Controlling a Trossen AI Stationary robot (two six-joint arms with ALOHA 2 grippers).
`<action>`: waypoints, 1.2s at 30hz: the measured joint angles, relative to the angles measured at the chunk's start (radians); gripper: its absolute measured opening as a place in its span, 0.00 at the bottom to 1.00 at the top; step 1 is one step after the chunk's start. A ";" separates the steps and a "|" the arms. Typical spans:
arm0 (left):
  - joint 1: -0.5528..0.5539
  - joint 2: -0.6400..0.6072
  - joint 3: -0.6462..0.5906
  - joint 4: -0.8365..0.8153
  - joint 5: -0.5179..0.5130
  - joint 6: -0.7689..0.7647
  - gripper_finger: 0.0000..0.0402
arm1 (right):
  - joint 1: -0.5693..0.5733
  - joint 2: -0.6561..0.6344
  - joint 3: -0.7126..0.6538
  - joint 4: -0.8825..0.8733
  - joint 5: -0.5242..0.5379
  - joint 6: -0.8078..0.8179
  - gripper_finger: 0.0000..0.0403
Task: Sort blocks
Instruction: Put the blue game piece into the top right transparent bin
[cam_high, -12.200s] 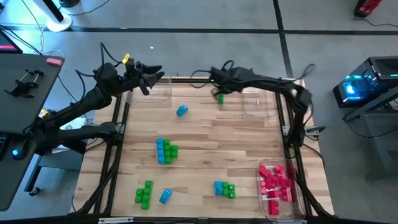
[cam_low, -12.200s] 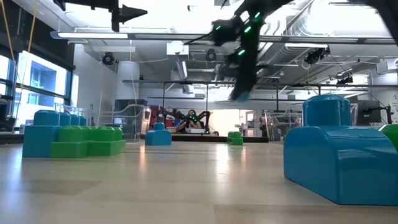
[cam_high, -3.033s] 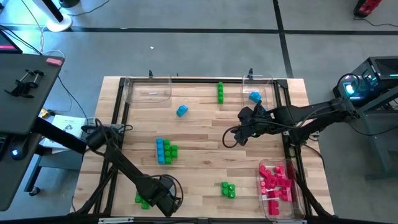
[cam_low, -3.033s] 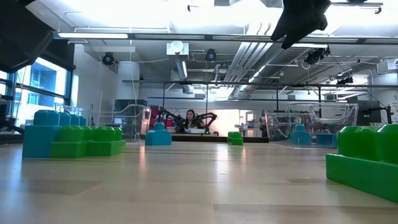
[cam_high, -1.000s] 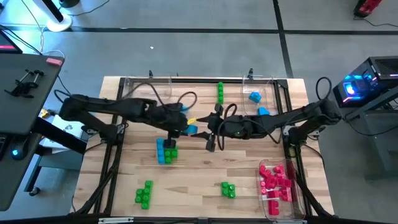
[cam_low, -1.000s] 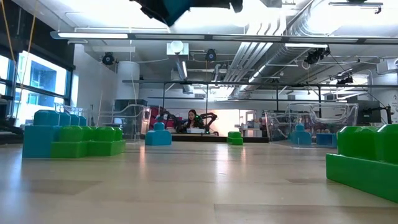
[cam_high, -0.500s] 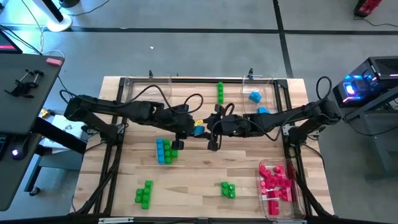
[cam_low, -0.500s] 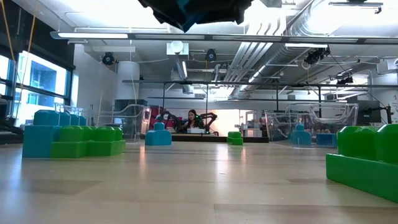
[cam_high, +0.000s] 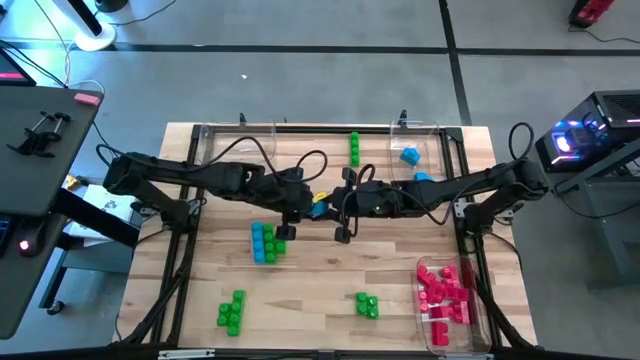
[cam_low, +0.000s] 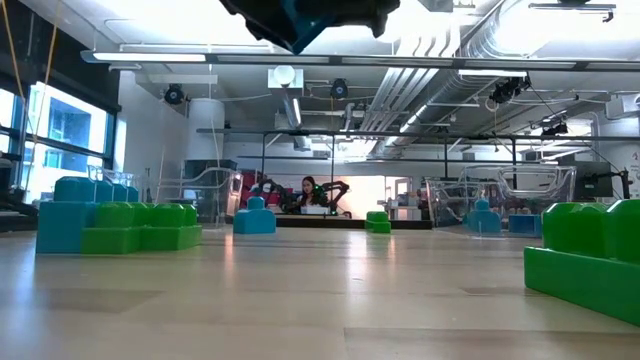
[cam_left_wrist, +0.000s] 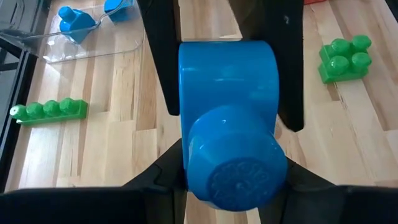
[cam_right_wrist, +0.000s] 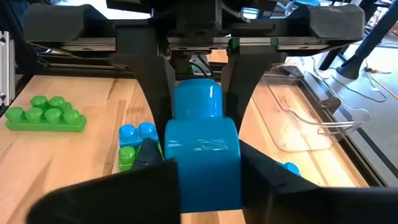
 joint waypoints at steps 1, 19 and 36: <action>0.000 0.000 0.000 -0.001 0.001 0.000 0.29 | 0.000 0.000 0.000 0.000 0.000 0.000 0.12; 0.011 -0.147 -0.001 -0.338 -0.003 -0.184 0.52 | -0.084 -0.049 0.002 -0.189 0.022 0.006 0.01; -0.003 -0.620 -0.723 0.477 -0.037 -0.780 0.53 | -0.459 -0.249 -0.065 -1.266 0.423 0.623 0.00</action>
